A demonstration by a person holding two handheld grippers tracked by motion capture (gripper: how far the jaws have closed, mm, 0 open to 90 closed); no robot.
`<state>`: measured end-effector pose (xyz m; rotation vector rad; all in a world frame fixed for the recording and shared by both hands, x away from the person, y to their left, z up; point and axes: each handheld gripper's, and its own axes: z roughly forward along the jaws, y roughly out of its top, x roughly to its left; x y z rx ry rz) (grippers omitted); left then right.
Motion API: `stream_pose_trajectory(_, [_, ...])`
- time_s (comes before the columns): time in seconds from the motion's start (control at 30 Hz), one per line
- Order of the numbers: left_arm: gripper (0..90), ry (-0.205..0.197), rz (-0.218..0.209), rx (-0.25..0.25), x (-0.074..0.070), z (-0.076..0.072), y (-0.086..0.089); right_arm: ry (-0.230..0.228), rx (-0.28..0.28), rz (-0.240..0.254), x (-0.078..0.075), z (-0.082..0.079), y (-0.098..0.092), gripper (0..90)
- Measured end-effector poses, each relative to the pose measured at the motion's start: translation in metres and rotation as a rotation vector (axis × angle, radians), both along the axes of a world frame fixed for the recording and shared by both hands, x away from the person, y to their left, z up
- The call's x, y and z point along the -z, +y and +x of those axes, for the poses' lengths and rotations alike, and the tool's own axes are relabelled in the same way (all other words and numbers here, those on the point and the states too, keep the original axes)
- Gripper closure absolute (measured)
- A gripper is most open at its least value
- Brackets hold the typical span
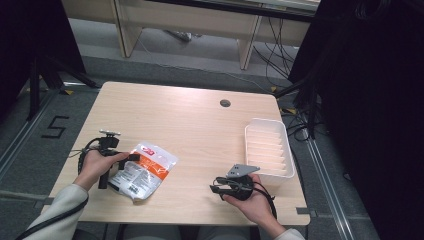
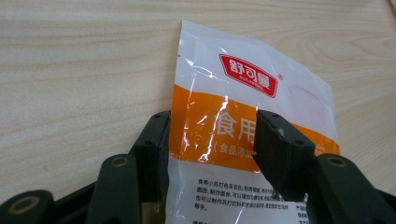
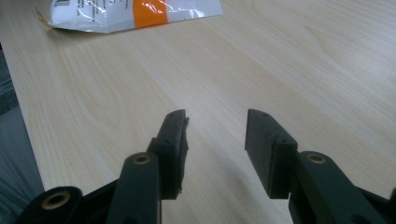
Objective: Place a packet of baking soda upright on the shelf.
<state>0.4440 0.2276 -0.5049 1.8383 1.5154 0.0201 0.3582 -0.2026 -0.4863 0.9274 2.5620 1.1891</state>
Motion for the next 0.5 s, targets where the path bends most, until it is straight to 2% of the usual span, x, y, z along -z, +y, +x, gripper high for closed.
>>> stream_pose_trajectory(0.03, [46.9,0.000,0.000,0.002,0.0000,0.0001,-0.0002,-0.012,-0.004,-0.005,0.0008,0.0007,-0.0003,59.1])
stream_pose_trajectory(0.33, [49.5,-0.022,0.029,0.026,0.0005,-0.0015,-0.0012,0.007,-0.009,-0.017,0.0001,0.0002,-0.0002,59.1])
stream_pose_trajectory(0.5, [54.1,-0.065,0.118,0.062,-0.0006,-0.0044,-0.0084,-0.002,-0.002,-0.016,0.0016,0.0003,0.0002,58.8])
